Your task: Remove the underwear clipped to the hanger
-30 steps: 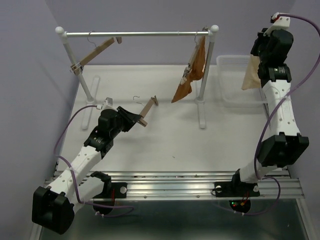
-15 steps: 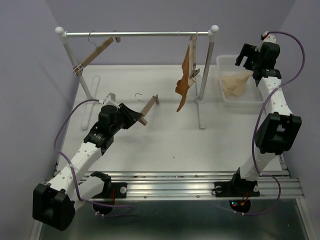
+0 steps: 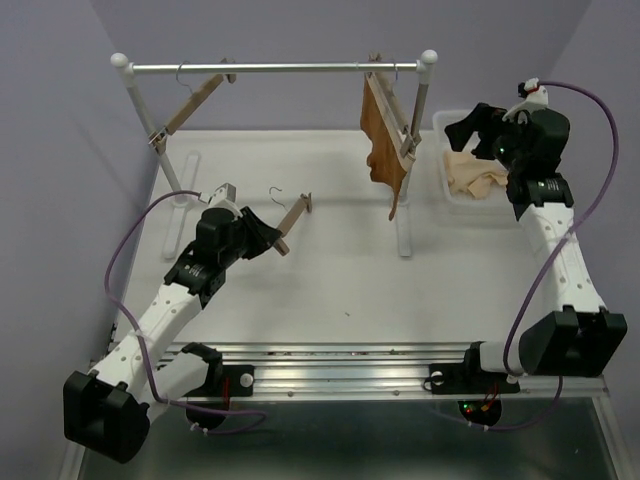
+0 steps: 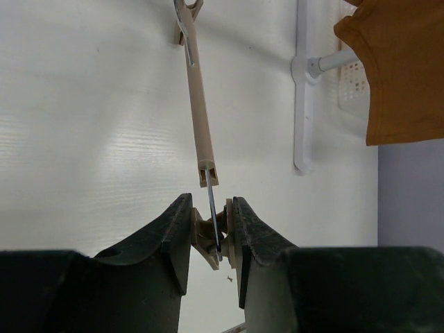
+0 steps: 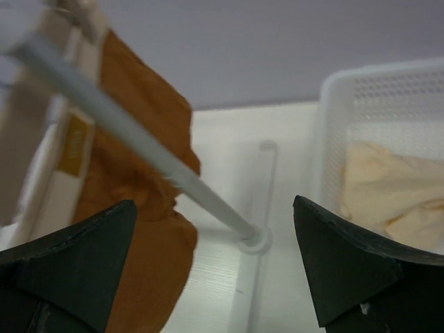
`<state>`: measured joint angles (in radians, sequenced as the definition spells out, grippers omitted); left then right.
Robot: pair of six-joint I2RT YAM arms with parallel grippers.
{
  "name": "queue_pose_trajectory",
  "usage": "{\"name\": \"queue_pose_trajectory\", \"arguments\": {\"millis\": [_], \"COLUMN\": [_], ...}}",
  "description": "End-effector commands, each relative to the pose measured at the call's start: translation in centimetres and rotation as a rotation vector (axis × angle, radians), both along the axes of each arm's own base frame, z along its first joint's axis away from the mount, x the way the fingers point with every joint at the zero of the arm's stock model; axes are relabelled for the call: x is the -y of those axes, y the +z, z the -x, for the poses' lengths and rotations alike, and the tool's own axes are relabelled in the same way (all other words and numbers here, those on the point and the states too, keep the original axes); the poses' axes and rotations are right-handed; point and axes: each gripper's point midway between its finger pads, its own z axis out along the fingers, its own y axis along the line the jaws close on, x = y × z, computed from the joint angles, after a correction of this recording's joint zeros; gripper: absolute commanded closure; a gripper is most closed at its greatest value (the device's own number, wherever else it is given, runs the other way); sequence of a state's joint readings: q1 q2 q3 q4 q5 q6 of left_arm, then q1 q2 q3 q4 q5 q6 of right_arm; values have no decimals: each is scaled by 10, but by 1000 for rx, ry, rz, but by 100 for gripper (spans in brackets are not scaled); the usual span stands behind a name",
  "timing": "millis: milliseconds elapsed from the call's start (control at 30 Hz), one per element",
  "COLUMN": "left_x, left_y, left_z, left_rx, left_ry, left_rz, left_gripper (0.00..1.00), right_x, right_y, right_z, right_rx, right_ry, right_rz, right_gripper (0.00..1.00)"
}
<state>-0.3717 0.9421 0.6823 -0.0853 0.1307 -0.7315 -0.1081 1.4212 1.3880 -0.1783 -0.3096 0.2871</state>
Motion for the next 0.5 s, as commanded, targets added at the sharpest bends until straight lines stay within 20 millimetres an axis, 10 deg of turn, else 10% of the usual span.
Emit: {"name": "queue_pose_trajectory", "arguments": {"millis": [0, 233, 467], "left_x": [-3, -8, 2], "left_y": [55, 63, 53], "left_z": [-4, 1, 6], "left_rx": [188, 220, 183], "left_ry": [-12, -7, -38], "left_rz": [-37, -108, -173], "left_gripper": [100, 100, 100], "right_x": [-50, -120, -197], "right_y": [61, 106, 88], "right_z": [42, 130, 162], "right_rx": [221, 445, 411], "right_ry": [208, 615, 896], "right_rz": [39, 66, 121], "right_gripper": [0, 0, 0]}}
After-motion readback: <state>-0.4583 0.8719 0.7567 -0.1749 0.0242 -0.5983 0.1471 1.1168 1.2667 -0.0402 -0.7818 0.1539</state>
